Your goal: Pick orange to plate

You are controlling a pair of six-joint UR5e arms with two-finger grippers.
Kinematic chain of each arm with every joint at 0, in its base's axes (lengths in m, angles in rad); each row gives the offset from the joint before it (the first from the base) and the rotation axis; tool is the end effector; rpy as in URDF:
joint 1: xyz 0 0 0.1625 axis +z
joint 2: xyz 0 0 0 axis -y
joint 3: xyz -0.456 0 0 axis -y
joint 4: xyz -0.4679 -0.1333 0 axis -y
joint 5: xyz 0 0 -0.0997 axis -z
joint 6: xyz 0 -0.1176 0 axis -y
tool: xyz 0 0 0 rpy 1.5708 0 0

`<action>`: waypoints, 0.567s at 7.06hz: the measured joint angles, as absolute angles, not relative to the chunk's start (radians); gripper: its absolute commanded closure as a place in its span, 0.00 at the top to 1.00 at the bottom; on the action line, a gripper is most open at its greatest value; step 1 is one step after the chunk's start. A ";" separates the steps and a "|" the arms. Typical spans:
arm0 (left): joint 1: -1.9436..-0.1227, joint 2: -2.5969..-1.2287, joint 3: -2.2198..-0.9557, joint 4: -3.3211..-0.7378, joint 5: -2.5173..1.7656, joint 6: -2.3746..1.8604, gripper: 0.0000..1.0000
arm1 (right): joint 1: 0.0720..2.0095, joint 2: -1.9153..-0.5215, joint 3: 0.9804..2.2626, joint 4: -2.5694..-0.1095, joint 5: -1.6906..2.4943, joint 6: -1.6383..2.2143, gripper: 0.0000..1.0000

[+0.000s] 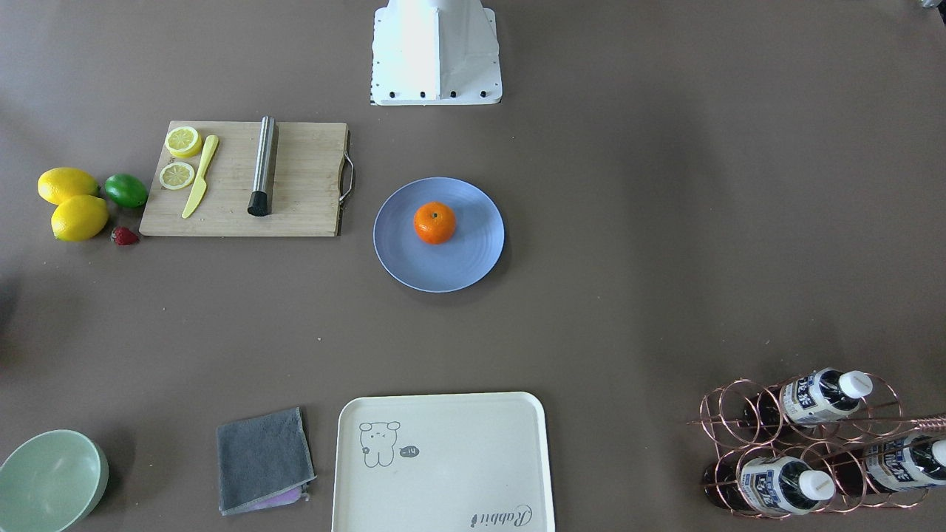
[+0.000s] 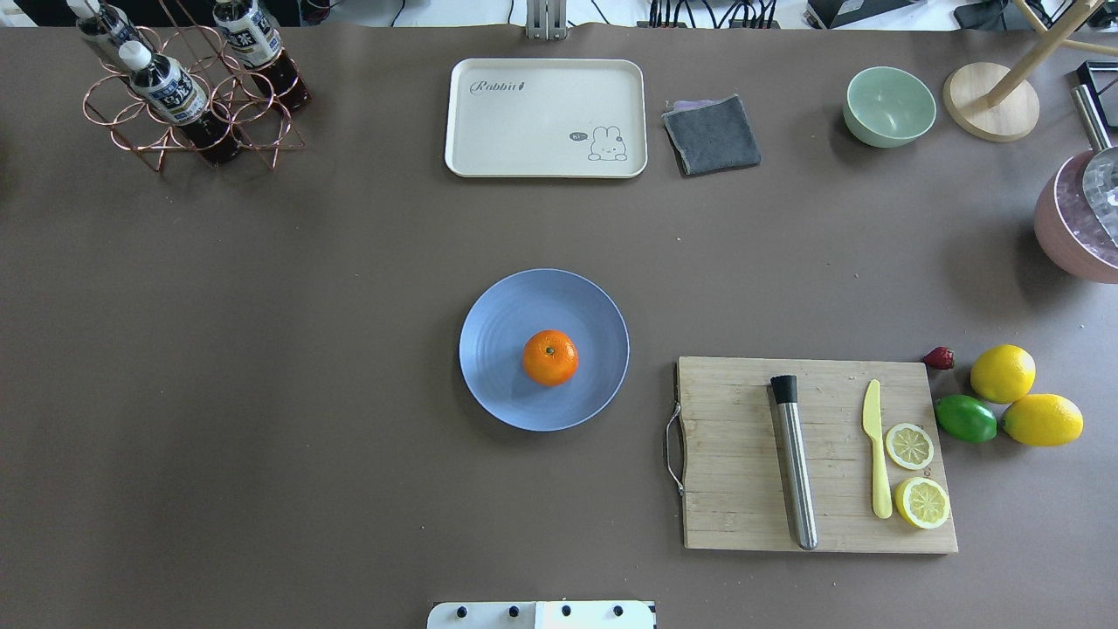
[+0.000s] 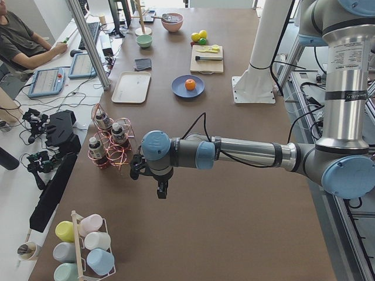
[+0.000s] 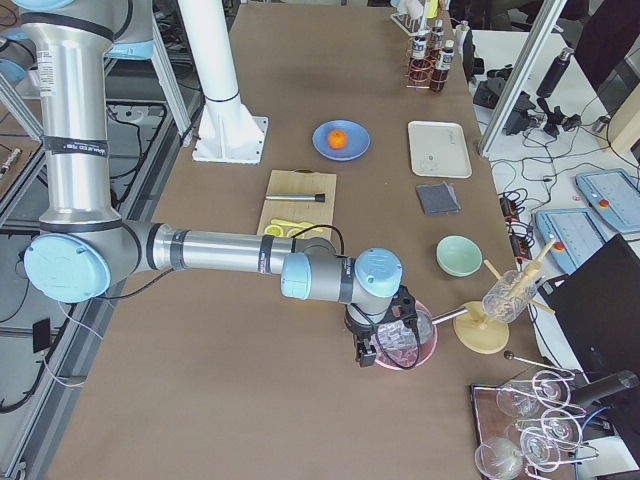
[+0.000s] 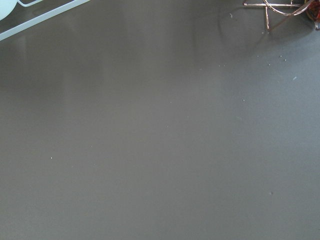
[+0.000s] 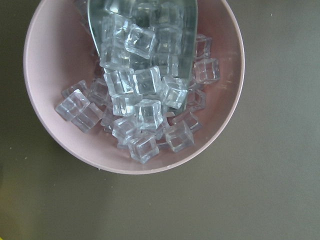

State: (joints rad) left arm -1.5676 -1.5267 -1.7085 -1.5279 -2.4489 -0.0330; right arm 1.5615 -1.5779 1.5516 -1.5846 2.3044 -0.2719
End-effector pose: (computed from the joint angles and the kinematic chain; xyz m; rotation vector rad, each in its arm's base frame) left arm -0.0410 -0.5493 0.6443 0.0315 0.8786 -0.0056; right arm 0.0493 -0.5611 0.7221 0.0582 -0.7343 -0.2537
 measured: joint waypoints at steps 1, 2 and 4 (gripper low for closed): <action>-1.566 -1.525 -1.714 -1.522 -2.432 -0.035 0.97 | 1.562 -1.577 1.551 -1.585 2.305 -0.272 1.00; -1.563 -1.529 -1.715 -1.521 -2.424 -0.037 0.97 | 1.562 -1.577 1.554 -1.585 2.309 -0.271 1.00; -1.558 -1.529 -1.709 -1.531 -2.422 -0.034 0.97 | 1.559 -1.567 1.559 -1.587 2.315 -0.266 1.00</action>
State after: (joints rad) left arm -1.5584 -1.5294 -1.7089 -1.5312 -2.4216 -0.0340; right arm 1.5595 -1.5666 1.5589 -1.5874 2.3151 -0.2657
